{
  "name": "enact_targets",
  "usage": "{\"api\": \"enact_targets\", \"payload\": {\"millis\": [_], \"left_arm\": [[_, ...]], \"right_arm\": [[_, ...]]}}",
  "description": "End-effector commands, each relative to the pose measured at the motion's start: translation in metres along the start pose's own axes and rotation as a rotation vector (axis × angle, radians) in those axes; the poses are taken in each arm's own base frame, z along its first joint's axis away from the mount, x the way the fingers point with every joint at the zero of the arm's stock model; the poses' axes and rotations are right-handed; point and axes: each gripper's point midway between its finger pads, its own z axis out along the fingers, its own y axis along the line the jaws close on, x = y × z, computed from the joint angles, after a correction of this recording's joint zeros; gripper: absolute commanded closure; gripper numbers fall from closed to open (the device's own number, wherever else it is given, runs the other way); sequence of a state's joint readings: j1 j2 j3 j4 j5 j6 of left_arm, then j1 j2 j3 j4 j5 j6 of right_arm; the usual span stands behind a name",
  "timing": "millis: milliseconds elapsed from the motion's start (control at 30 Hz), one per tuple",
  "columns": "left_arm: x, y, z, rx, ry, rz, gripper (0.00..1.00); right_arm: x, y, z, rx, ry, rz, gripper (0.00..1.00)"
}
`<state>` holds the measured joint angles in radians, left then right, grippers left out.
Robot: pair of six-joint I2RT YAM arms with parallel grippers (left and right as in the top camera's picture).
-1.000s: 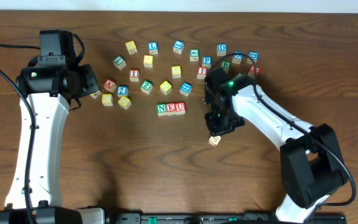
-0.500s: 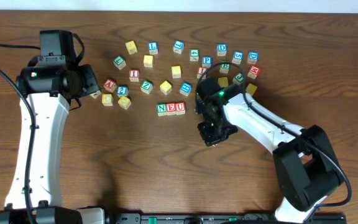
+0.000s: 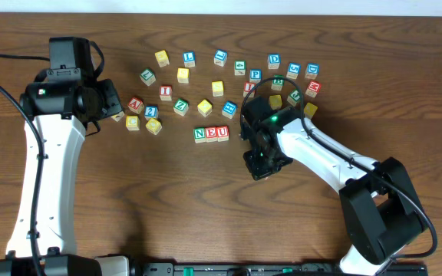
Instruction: Spell out NEURIPS
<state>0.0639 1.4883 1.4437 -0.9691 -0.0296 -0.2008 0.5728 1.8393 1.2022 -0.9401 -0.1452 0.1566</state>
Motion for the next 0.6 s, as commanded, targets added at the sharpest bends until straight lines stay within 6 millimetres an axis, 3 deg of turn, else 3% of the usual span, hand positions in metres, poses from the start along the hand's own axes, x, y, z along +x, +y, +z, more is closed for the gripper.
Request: {"api": "enact_targets", "payload": {"millis": [0,567], "left_arm": [[-0.001,0.003,-0.002,-0.008,-0.007,0.017,0.65],[-0.001,0.003,-0.002,-0.008,-0.006,0.018,0.65]], "right_arm": [[-0.004,-0.013,0.01,0.069,-0.014,0.026,0.99],[0.012,0.01,0.015,0.065,0.032,-0.036,0.99]]}}
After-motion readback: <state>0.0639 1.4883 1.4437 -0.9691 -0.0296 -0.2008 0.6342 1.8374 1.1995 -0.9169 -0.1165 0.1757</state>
